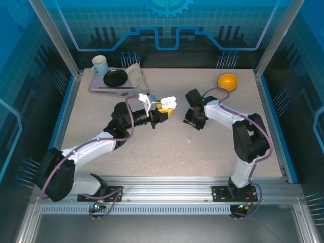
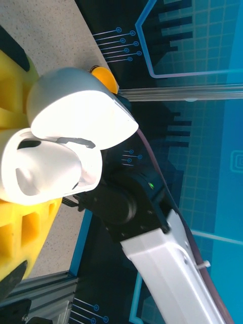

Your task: Insert wireless bluetooth earbuds into charging case

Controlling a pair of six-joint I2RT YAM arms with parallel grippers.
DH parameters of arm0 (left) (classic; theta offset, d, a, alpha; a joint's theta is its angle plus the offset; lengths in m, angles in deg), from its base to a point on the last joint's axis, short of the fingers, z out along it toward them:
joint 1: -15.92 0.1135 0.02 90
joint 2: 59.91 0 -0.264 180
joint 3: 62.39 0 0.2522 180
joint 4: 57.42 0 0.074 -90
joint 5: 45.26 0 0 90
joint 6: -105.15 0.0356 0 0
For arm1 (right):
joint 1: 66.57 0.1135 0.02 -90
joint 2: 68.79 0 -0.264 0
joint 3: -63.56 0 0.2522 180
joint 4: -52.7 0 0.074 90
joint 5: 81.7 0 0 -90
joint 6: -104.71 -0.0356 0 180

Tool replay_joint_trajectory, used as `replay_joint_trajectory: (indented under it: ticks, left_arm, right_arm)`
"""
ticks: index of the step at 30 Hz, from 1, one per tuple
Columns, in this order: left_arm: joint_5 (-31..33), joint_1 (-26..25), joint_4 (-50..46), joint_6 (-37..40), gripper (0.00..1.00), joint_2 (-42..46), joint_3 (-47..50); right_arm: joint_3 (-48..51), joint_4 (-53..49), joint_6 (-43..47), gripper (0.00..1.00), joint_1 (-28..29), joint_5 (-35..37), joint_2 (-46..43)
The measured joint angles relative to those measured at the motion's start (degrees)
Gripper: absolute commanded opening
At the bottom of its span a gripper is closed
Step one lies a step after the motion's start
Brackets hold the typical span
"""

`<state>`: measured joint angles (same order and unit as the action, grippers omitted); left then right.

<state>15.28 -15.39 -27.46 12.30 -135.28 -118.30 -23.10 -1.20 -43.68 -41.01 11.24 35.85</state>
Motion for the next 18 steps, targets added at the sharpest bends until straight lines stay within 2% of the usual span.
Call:
replay_joint_trajectory:
  ticks: [7,18]
  left_arm:
    - [0.15,0.04,-0.66,0.02,0.00,0.02,0.00]
    - [0.35,0.04,-1.14,0.00,0.00,0.02,-0.02]
  right_arm:
    - [0.00,0.42,3.91,0.43,0.46,-3.87,4.81]
    - [0.00,0.79,4.70,0.41,3.63,-5.20,4.98]
